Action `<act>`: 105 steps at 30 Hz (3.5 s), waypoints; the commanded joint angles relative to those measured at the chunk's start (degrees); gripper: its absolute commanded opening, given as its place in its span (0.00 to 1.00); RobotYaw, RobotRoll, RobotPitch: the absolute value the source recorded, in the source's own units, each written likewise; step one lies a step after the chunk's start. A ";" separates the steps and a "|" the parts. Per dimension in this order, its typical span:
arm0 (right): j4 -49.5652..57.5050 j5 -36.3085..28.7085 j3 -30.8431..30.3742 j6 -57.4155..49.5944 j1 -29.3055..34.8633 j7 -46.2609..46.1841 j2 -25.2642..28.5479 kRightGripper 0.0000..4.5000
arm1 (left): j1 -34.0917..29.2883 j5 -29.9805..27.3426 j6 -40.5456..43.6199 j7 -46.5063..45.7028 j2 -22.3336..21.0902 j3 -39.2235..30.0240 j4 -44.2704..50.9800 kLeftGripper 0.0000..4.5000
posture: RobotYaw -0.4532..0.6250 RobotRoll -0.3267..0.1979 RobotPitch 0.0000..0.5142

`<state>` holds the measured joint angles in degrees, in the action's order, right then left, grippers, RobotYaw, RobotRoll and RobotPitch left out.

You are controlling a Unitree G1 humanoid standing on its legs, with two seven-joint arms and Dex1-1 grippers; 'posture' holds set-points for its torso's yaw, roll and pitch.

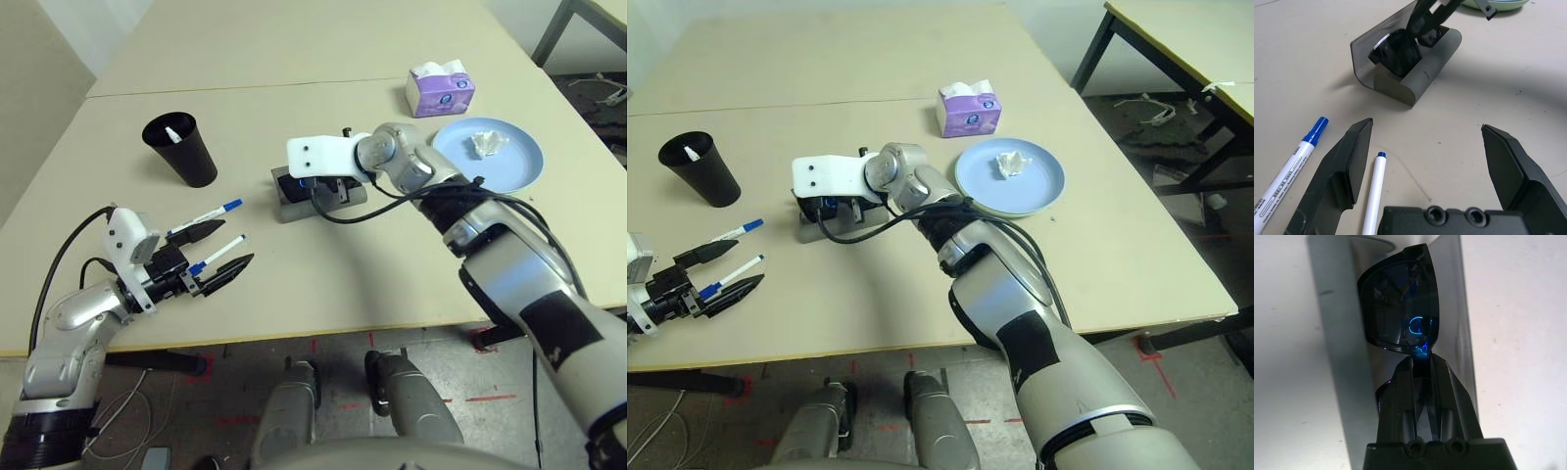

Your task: Organize and tidy the items on the table.

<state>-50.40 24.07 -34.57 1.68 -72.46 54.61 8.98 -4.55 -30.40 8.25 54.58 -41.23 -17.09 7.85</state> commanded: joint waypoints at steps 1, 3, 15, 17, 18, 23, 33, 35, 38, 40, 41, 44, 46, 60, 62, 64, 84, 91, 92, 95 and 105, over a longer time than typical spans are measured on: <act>3.22 -0.80 0.45 -1.40 1.95 4.10 -0.06 0.04 | -0.10 0.34 0.24 0.56 -0.23 -0.14 -0.08 1.00 | 0.35 0.62 0.36; 5.15 -1.33 0.72 -2.61 2.73 6.03 0.03 0.04 | -0.02 0.42 0.18 0.64 -0.17 -0.12 -0.20 1.00 | 0.35 0.62 0.36; 7.88 -1.11 1.47 -5.54 3.61 6.54 -0.09 0.43 | -0.54 0.45 0.17 0.81 -0.21 -0.51 0.02 1.00 | 0.35 0.62 0.36; 7.42 -1.08 1.98 -5.33 3.22 5.98 -0.22 0.57 | -0.79 0.69 0.04 0.85 -0.17 -0.29 0.05 1.00 | 0.35 0.62 0.36; 7.27 -1.10 2.21 -5.23 3.06 5.81 -0.24 0.65 | -0.83 0.73 0.03 0.85 -0.16 -0.24 0.03 1.00 | 0.35 0.62 0.36; 7.90 -3.38 5.53 -5.75 0.95 6.52 1.93 1.00 | -0.84 0.66 0.05 0.86 -0.24 -0.41 -0.16 1.00 | 0.35 0.62 0.37; 35.71 -28.16 26.10 -36.84 0.79 22.81 15.62 1.00 | -0.93 0.08 -0.08 1.96 -0.88 -1.32 -0.72 1.00 | 0.34 0.62 0.38; 39.01 -32.02 29.37 -41.09 4.43 23.21 19.07 1.00 | -1.05 -0.23 -0.06 2.43 -1.05 -1.76 -0.83 1.00 | 0.34 0.62 0.38; 43.49 -37.51 35.40 -40.77 15.53 23.11 23.51 1.00 | -1.38 -0.50 -0.17 3.46 -1.46 -2.52 -1.22 1.00 | 0.34 0.62 0.38; 45.74 -41.45 40.85 -39.28 25.59 22.29 24.93 1.00 | -1.35 -0.91 -0.48 4.66 -1.80 -3.19 -1.90 1.00 | 0.32 0.62 0.39; 46.57 -42.07 42.08 -37.69 30.32 22.16 25.88 1.00 | -1.25 -1.04 -0.57 5.13 -1.91 -3.43 -2.25 1.00 | 0.32 0.62 0.39; 46.35 -43.16 44.74 -31.43 40.96 20.28 26.22 1.00 | -0.54 -0.93 -0.92 6.31 -2.03 -3.38 -3.53 1.00 | 0.31 0.62 0.39; 44.32 -42.89 44.04 -23.10 46.89 22.82 26.55 1.00 | 0.14 -0.53 -1.18 6.87 -2.05 -2.84 -4.35 1.00 | 0.30 0.62 0.38; 35.14 -47.71 41.16 0.74 50.75 32.13 23.44 1.00 | 6.24 2.17 1.50 0.81 -2.09 -2.34 -10.07 1.00 | 0.31 0.62 0.35; 34.28 -48.34 40.95 1.35 50.43 32.93 23.34 1.00 | 8.15 4.65 2.04 -1.26 -1.81 -0.49 -11.69 1.00 | 0.31 0.62 0.34; 33.78 -49.05 40.68 1.48 50.36 33.91 23.24 1.00 | 10.50 6.73 2.64 -3.62 -1.09 1.01 -14.11 0.91 | 0.31 0.62 0.34; 30.50 -48.72 40.55 3.40 49.42 31.17 24.50 1.00 | 30.36 16.16 -4.85 -9.77 6.26 7.95 -33.59 0.01 | 0.28 0.62 0.31; 31.87 -48.93 40.20 2.79 49.98 29.39 24.90 1.00 | 41.41 20.07 -10.82 -10.68 10.51 10.83 -48.79 0.01 | 0.27 0.62 0.31; 32.49 -49.05 40.15 2.46 50.17 28.99 24.87 1.00 | 43.22 20.96 -12.06 -10.77 11.18 11.42 -51.44 0.01 | 0.26 0.62 0.31; 33.48 -49.28 40.05 1.92 50.45 28.28 24.92 1.00 | 46.88 22.51 -14.86 -11.11 12.30 12.25 -57.28 0.01 | 0.26 0.62 0.31; 35.01 -49.42 40.18 0.79 50.64 26.50 25.18 1.00 | 48.33 28.29 -24.75 -3.64 13.70 18.50 -64.24 0.01 | 0.25 0.62 0.31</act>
<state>-16.18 -24.84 5.90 2.85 -22.41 81.28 33.76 44.98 -3.22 -15.07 48.58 -27.78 0.12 -56.32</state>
